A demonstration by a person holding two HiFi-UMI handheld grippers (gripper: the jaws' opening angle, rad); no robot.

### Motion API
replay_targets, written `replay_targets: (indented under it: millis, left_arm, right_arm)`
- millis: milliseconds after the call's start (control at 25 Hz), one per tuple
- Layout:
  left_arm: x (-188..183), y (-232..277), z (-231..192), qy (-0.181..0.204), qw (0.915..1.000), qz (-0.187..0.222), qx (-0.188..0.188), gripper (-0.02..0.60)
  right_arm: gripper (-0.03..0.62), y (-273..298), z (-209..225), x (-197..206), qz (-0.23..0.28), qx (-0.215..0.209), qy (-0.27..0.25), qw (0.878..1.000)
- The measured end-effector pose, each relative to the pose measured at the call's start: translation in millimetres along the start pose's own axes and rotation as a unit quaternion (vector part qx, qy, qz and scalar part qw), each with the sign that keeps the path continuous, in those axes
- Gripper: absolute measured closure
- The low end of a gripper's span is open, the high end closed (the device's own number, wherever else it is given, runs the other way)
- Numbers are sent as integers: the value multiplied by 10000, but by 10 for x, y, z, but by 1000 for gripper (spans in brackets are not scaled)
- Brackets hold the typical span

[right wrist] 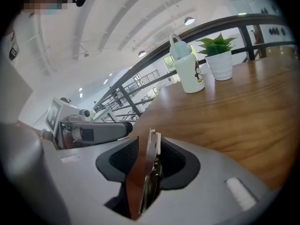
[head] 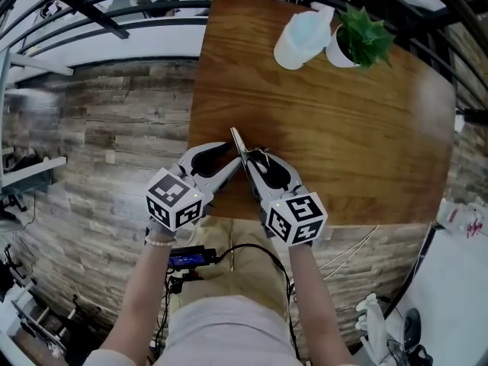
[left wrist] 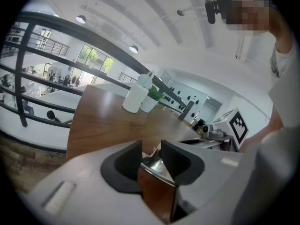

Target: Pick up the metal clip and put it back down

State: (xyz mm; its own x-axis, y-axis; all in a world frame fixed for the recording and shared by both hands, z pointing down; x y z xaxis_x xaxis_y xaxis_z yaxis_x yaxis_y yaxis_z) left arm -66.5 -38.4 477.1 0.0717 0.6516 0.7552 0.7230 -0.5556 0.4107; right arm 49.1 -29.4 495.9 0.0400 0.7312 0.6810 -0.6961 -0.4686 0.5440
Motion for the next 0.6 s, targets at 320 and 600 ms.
replay_targets:
  millis: [320, 600]
  left_arm:
    - [-91, -58, 84, 323, 9994, 45, -66, 511]
    - [-60, -86, 114, 358, 9993, 14, -64, 534]
  right_arm:
    - [369, -11, 23, -24, -162, 55, -333, 9993]
    - [292, -20, 90, -25, -59, 172, -523, 9985]
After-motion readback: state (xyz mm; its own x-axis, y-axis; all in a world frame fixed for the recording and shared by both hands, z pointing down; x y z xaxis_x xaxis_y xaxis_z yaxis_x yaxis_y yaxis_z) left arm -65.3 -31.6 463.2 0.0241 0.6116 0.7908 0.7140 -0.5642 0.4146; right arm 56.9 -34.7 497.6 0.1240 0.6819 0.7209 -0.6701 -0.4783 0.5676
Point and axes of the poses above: the fingertips, and each gripper's own axes: y forward along the fingers, z to its right, x out of its underside, the point moved 5 cm from there along -y, backward along the fingers, and after that the axes turned 1 degree about -x, right-handed, at the moved point
